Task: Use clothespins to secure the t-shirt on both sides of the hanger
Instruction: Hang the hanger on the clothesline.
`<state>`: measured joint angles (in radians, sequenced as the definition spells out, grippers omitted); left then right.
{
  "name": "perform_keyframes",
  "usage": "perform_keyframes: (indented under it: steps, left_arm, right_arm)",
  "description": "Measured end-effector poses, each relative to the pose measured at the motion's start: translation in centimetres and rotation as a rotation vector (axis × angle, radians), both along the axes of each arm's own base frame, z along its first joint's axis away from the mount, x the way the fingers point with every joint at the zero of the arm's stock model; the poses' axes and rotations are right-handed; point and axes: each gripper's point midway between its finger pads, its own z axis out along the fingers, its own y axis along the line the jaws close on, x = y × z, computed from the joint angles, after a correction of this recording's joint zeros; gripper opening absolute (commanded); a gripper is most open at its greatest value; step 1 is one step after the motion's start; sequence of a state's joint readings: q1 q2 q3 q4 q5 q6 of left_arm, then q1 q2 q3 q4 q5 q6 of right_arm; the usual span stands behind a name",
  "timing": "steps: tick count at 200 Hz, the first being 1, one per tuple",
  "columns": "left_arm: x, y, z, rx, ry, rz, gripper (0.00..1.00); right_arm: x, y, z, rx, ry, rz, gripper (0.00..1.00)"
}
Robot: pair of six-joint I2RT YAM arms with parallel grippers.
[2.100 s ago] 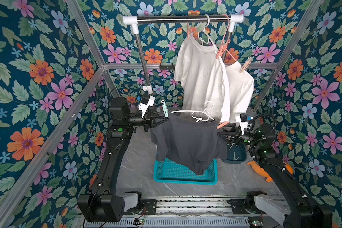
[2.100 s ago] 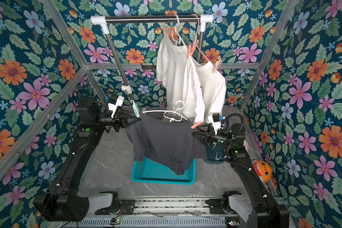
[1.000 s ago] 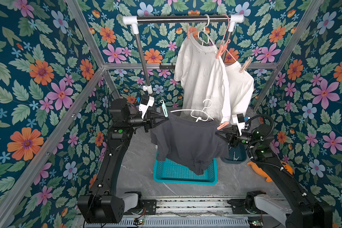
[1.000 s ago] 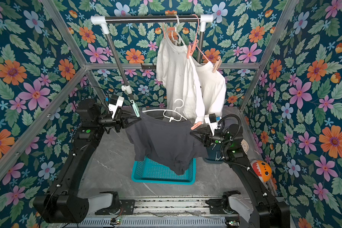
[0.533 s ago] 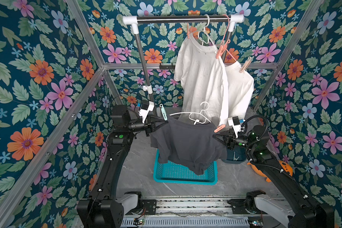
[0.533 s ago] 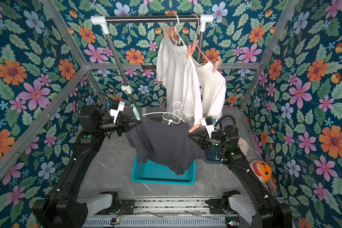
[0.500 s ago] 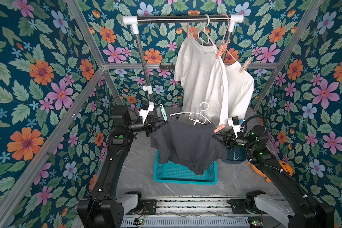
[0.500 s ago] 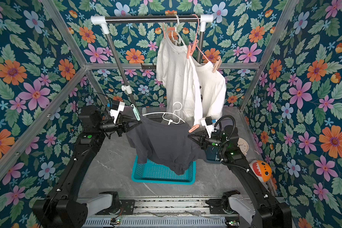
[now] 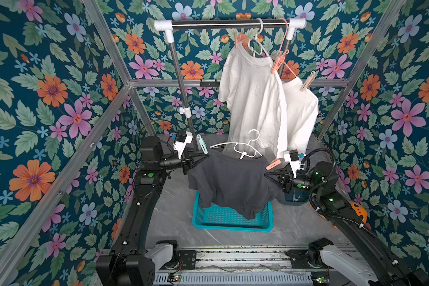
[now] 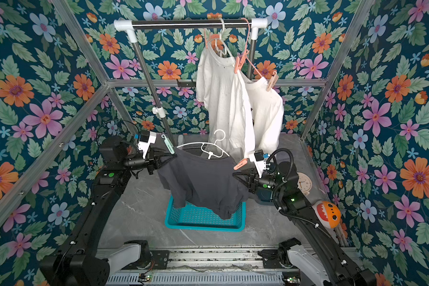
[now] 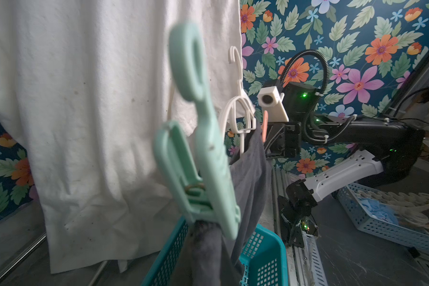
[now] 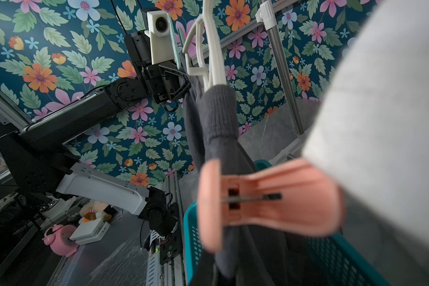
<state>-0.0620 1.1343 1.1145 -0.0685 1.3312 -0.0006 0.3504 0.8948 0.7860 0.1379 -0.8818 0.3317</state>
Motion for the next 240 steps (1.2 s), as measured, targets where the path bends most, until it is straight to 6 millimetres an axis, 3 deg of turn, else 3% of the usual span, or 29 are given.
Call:
perform_keyframes:
  steps: [18, 45, 78, 111, 140, 143, 146, 185, 240]
  left_arm:
    - [0.1, 0.3, 0.1, 0.005, -0.008, 0.030, 0.17]
    - [0.2, 0.8, 0.4, 0.010, -0.026, 0.070, 0.43]
    - [0.7, 1.1, 0.4, 0.014, -0.028, 0.093, 0.52]
    - [1.1, 1.2, 0.3, 0.015, -0.021, 0.100, 0.60]
    - [1.3, 1.5, 0.0, 0.023, -0.021, 0.114, 0.85]
    - [1.3, 1.6, 0.0, 0.024, -0.020, 0.118, 0.96]
    - [1.4, 1.6, -0.1, 0.026, -0.019, 0.122, 1.00]
    - [1.9, 2.6, -0.4, 0.052, -0.037, 0.228, 1.00]
    - [3.0, 4.0, -0.3, 0.061, -0.029, 0.359, 1.00]
  right_arm:
    - [-0.1, 0.2, 1.2, -0.007, 0.009, -0.009, 0.00]
    - [-0.8, 0.2, 3.0, -0.011, -0.001, 0.004, 0.00]
    - [-1.5, 0.1, 5.3, -0.010, -0.040, 0.016, 0.00]
    - [-1.5, 0.2, 5.5, -0.030, -0.039, 0.022, 0.00]
    - [-0.7, 0.1, 5.9, -0.047, -0.032, -0.010, 0.00]
    - [-0.6, 0.0, 5.9, -0.049, -0.031, -0.016, 0.00]
    - [-0.6, 0.0, 6.0, -0.049, -0.031, -0.019, 0.00]
    - [0.3, -0.1, 7.5, -0.055, -0.022, -0.064, 0.00]
    - [-0.4, 1.4, 9.1, -0.069, -0.002, -0.090, 0.00]
